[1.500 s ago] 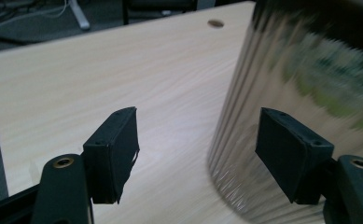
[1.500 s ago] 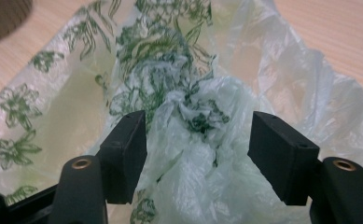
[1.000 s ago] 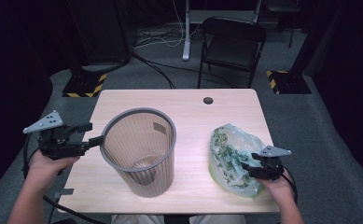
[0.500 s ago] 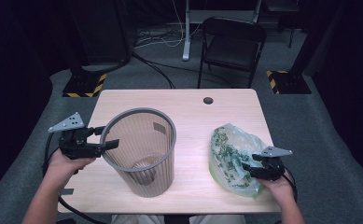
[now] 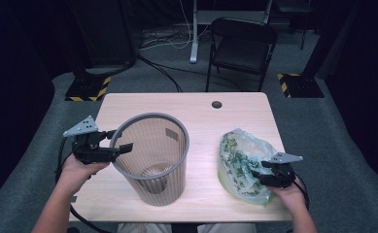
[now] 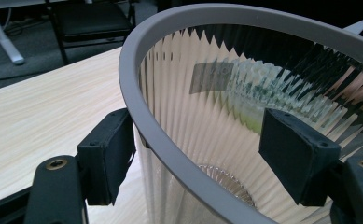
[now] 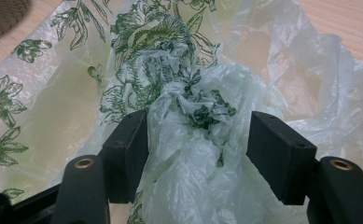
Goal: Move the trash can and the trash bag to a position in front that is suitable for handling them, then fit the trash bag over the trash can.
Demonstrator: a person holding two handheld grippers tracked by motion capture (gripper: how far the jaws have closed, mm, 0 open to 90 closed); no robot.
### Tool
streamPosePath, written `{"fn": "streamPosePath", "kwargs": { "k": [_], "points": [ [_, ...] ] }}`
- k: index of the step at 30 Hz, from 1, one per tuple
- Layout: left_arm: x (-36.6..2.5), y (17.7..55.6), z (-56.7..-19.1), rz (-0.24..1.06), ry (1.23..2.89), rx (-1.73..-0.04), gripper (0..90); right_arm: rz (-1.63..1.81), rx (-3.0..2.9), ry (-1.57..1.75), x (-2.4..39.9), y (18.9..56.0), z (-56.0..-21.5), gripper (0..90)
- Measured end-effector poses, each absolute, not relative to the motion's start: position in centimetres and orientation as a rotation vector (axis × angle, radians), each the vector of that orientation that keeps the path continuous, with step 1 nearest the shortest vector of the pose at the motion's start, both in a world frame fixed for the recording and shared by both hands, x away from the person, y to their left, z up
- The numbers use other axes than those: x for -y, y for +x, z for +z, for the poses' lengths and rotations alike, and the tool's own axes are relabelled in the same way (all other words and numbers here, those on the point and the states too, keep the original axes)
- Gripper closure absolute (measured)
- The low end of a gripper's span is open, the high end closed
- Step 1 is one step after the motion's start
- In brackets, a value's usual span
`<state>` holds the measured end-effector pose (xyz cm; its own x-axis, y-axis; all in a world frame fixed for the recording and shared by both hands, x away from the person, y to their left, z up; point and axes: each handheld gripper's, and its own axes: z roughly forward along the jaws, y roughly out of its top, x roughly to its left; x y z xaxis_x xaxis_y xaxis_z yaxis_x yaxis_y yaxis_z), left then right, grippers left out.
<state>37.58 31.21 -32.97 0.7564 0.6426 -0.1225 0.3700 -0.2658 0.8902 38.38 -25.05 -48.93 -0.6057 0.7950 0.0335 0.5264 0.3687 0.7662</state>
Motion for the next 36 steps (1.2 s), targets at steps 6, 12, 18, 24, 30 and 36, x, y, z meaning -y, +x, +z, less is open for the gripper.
{"fn": "streamPosePath", "kwargs": {
  "k": [6,12,18,24,30,36],
  "points": [
    [-29.2,37.9,-33.0,0.296,1.893,-0.738,26.6,1.088,-2.294,1.147,25.0,38.3,-48.9,37.3],
    [-27.2,38.3,-33.0,0.260,1.900,-0.698,26.5,1.090,-2.290,1.144,25.0,38.4,-48.9,37.0],
    [-25.9,38.4,-33.1,0.241,1.905,-0.681,26.5,1.081,-2.295,1.141,25.0,38.5,-49.0,36.6],
    [-26.8,38.3,-32.3,0.276,1.876,-0.685,26.0,1.083,-2.227,1.138,25.6,38.0,-48.0,32.1],
    [-28.5,38.0,-31.6,0.320,1.856,-0.703,27.2,1.200,-2.106,1.130,26.0,37.1,-45.8,31.1],
    [-29.9,37.8,-31.5,0.330,1.827,-0.718,27.3,1.129,-2.212,1.032,23.9,37.3,-45.9,31.1]
  ]
}}
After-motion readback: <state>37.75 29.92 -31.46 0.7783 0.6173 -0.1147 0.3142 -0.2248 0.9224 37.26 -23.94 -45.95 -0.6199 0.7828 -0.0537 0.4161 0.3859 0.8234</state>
